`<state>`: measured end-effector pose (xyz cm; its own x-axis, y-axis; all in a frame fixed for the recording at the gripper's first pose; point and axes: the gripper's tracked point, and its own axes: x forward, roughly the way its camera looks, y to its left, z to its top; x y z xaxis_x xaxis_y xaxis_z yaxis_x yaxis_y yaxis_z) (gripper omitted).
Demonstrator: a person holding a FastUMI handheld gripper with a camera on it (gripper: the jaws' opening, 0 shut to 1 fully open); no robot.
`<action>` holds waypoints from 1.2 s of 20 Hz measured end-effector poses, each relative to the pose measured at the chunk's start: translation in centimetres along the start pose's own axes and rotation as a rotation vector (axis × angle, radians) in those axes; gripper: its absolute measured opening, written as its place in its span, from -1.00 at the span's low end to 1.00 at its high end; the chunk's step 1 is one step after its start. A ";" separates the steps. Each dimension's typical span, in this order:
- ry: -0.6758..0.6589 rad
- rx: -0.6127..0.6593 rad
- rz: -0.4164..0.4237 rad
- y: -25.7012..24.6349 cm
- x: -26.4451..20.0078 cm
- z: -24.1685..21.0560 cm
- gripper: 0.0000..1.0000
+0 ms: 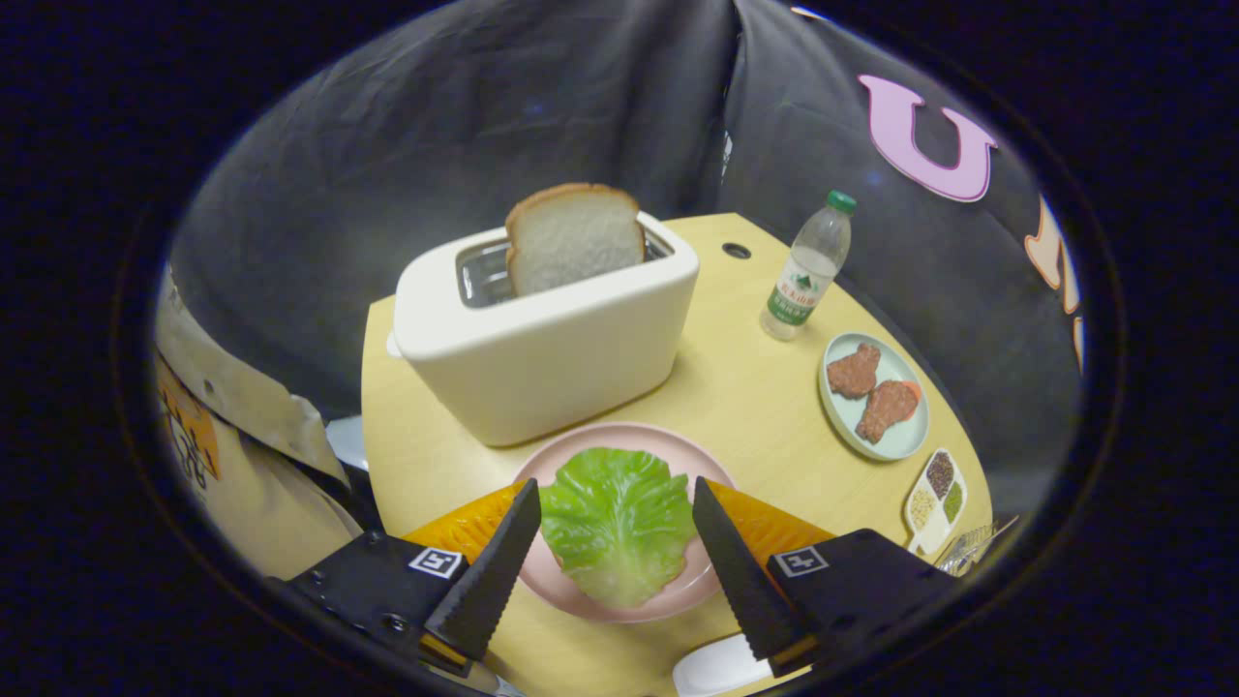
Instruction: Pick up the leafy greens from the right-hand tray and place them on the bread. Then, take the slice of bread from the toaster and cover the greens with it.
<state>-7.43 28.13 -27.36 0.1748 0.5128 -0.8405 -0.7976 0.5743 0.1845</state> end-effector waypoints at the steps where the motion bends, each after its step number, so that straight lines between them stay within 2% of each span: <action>1: -0.011 0.015 -0.005 0.1 -0.2 1.4 1.00; 7: -0.073 0.113 0.003 1.8 -1.1 7.9 1.00; 13: -0.092 0.258 0.037 3.2 1.1 12.1 1.00; 20: -0.080 0.346 0.072 4.3 3.7 13.9 0.97; 24: -0.082 0.383 0.065 4.4 5.2 14.7 0.95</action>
<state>-1.55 42.67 -23.43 0.1885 0.5964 -0.7802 -0.5381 0.7273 0.4260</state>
